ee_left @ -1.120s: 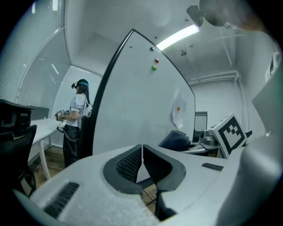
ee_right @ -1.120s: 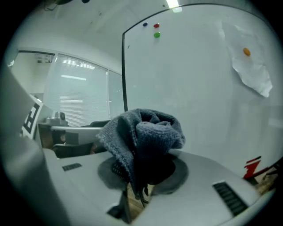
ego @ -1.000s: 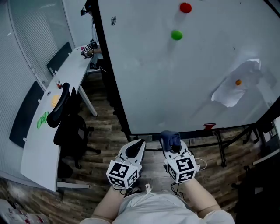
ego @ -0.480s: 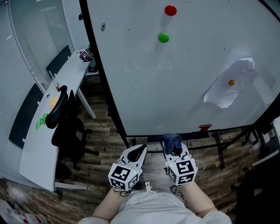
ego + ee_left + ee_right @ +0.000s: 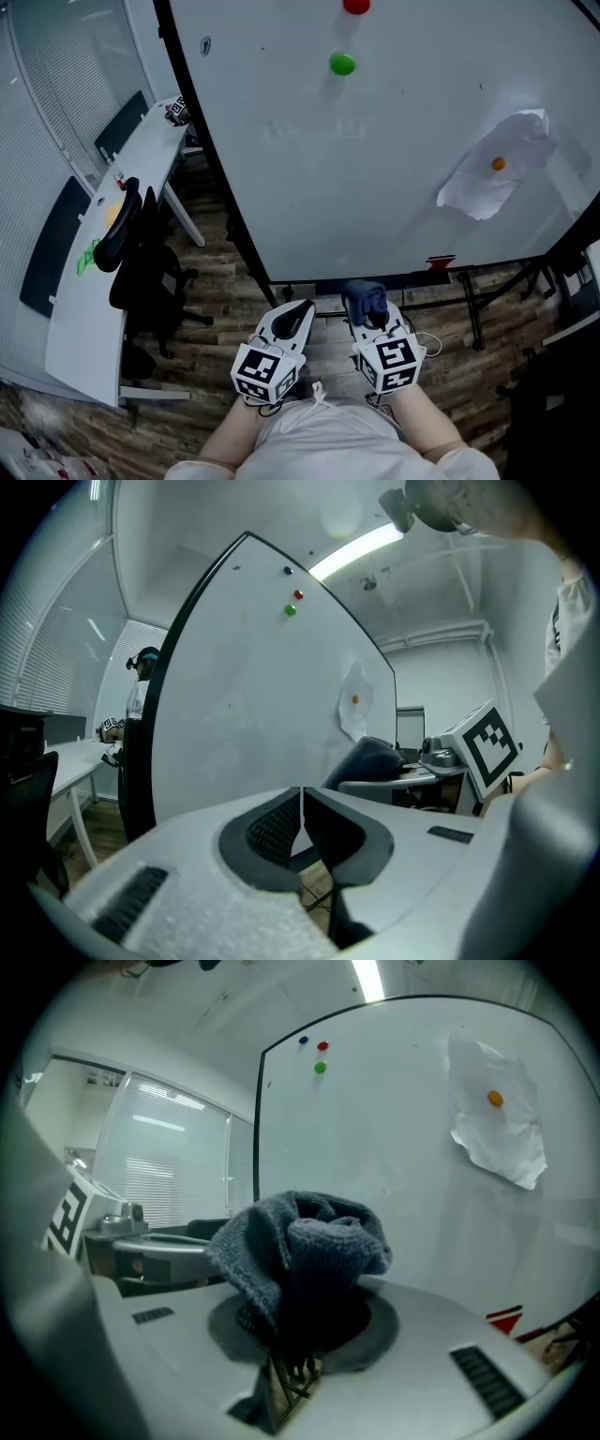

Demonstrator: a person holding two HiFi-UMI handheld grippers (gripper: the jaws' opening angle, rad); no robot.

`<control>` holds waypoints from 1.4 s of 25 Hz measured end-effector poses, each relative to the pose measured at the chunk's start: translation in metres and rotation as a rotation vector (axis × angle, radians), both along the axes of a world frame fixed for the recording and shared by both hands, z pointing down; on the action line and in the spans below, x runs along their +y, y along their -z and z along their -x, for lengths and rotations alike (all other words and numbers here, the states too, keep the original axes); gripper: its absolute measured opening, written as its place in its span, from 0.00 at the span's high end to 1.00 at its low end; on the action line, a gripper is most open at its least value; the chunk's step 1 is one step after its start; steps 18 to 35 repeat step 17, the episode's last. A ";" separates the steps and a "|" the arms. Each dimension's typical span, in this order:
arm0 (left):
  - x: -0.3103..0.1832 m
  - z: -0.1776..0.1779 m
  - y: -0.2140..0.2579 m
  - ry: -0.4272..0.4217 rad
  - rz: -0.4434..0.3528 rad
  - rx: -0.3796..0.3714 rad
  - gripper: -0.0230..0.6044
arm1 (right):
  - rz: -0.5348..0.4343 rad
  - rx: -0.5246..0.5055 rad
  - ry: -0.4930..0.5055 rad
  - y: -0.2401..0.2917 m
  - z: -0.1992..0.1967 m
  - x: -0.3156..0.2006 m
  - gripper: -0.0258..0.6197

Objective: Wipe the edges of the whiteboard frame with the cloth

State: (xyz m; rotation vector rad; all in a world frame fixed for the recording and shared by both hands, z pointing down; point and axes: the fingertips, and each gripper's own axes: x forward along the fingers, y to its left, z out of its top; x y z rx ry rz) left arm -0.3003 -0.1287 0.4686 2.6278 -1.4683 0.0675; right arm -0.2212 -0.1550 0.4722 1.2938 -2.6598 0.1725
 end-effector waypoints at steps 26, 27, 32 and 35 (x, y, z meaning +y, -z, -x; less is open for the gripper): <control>-0.016 0.010 -0.004 0.027 0.033 0.000 0.92 | 0.054 0.006 0.008 -0.009 0.005 -0.008 0.84; -0.016 0.010 -0.004 0.027 0.033 0.000 0.92 | 0.054 0.006 0.008 -0.009 0.005 -0.008 0.84; -0.016 0.010 -0.004 0.027 0.033 0.000 0.92 | 0.054 0.006 0.008 -0.009 0.005 -0.008 0.84; -0.016 0.010 -0.004 0.027 0.033 0.000 0.92 | 0.054 0.006 0.008 -0.009 0.005 -0.008 0.84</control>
